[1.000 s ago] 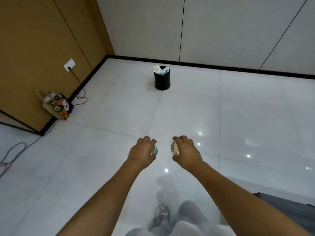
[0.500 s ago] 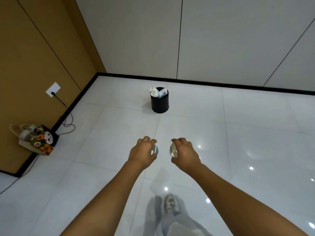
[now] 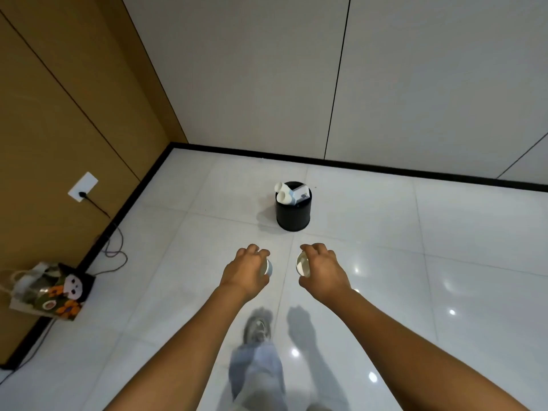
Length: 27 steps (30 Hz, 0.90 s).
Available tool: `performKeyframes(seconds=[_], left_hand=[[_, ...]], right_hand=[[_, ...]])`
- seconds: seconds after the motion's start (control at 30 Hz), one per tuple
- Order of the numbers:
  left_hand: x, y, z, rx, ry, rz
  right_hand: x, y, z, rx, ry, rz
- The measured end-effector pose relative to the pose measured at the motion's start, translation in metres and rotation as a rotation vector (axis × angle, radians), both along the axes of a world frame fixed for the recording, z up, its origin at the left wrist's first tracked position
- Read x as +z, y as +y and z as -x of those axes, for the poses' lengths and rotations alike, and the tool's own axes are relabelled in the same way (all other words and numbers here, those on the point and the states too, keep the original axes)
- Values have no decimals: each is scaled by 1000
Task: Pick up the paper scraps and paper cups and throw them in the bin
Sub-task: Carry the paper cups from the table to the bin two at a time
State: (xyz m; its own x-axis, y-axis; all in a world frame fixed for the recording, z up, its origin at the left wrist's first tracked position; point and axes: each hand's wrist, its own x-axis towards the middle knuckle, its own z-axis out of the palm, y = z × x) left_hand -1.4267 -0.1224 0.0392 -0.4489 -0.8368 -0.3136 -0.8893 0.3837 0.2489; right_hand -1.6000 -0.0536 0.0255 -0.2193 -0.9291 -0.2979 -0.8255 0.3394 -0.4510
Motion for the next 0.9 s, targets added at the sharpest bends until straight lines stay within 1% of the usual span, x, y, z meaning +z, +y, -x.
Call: performKeyframes(seconds=[0.17,0.4,0.53,0.63,0.73,0.9], left_hand=[[-1,-124,-9,-57,-9,1],[0,-263,-6,-116,1,-11],[-10,-338,19,-188,31,17],[-18,-393,47,-189,62,-24],[-25,-449,80,-233,45,-36],[-30,-528,131,-338,23,-48]], right_hand=[[-4,-117,-13,-62,-12,-17],[-6,-241,-14,-121,-34,-41],[-16,-306,10,-180,-45,-39],[-28,-355,34,-202,-35,-40],[-34,-410,60,-262,-61,-65],[-35,-480,98,-350,-86,-71]])
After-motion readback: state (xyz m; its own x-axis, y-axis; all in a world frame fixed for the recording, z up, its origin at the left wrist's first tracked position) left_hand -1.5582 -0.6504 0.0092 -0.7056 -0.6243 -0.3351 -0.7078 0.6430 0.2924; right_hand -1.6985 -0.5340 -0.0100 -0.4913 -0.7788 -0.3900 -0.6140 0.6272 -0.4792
